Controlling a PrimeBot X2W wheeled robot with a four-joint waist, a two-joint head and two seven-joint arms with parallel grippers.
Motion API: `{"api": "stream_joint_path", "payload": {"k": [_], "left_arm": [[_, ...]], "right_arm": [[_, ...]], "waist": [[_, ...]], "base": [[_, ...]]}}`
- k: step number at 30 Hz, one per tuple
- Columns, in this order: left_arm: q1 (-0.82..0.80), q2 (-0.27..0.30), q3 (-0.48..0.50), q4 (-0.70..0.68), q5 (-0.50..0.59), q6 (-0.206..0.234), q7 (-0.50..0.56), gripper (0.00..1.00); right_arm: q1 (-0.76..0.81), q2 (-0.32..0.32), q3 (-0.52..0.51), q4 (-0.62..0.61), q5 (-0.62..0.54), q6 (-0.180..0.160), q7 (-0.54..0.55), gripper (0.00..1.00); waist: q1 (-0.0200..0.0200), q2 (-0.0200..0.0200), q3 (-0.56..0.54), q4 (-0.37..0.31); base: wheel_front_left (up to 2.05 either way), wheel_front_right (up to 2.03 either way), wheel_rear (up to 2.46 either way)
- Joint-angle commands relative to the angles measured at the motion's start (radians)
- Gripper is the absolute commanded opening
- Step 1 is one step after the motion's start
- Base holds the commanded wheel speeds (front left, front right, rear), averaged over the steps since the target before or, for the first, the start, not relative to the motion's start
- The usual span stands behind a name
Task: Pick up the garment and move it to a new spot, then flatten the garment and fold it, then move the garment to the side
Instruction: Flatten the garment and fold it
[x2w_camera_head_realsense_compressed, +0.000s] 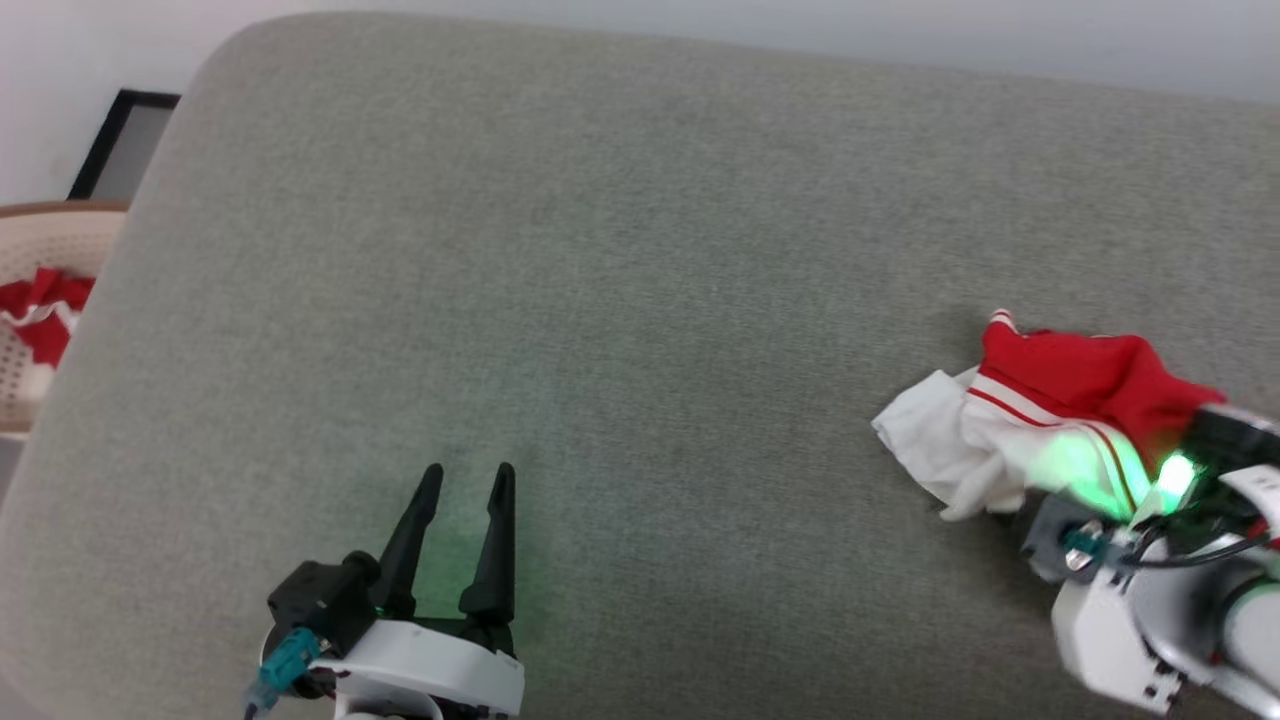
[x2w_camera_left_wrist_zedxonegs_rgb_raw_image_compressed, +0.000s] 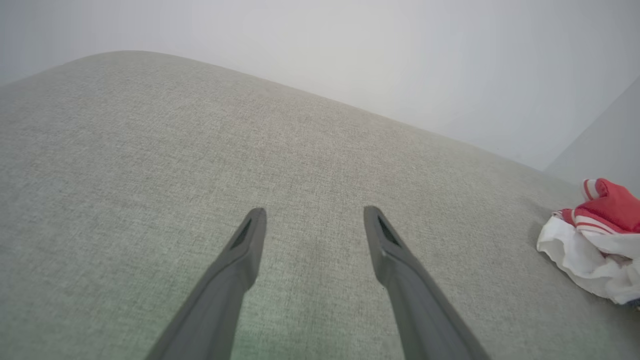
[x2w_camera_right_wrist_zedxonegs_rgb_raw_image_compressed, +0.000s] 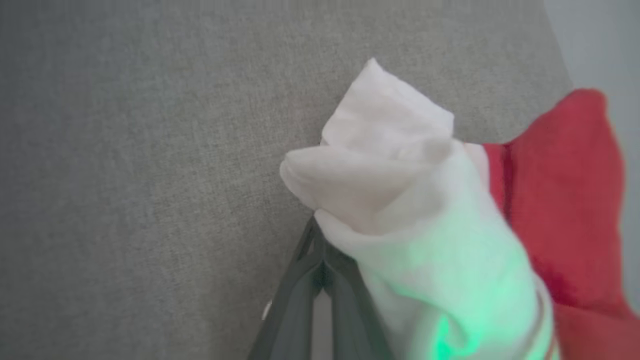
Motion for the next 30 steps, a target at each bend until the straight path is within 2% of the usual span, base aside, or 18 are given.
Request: {"api": "stream_joint_path", "payload": {"k": [1, 7, 13, 21, 30], "left_arm": [[0.003, -0.001, 0.004, -0.002, 0.004, -0.002, 0.0, 1.0], [-0.001, -0.001, 0.005, -0.004, 0.01, -0.002, 0.0, 1.0], [-0.016, 0.0, -0.007, -0.006, 0.018, -0.002, 0.0, 1.0], [-0.043, 0.0, -0.019, -0.012, 0.032, -0.002, 0.0, 1.0], [-0.066, 0.0, -0.022, -0.015, 0.043, -0.002, 0.0, 1.0]], "right_arm": [[0.02, -0.01, -0.053, -0.007, -0.003, -0.002, -0.011, 0.0], [0.057, -0.023, -0.219, -0.021, 0.005, -0.002, -0.047, 0.0], [0.102, -0.028, -0.394, 0.025, 0.03, -0.002, -0.068, 0.0], [0.169, -0.019, -0.619, 0.263, 0.084, -0.002, -0.161, 0.0], [0.128, 0.028, -0.712, 0.484, 0.101, -0.002, -0.273, 0.0]], "waist": [[-0.0001, 0.0, -0.011, -0.021], [-0.0001, 0.0, -0.012, -0.062], [-0.0001, 0.0, -0.001, -0.085], [-0.0001, 0.0, 0.035, -0.087], [-0.0001, 0.0, 0.074, -0.089]], "base": [[0.0, 0.0, 0.0], [0.0, 0.0, 0.0], [0.0, 0.0, 0.0], [0.0, 0.0, 0.0], [0.0, 0.0, 0.0]]}}
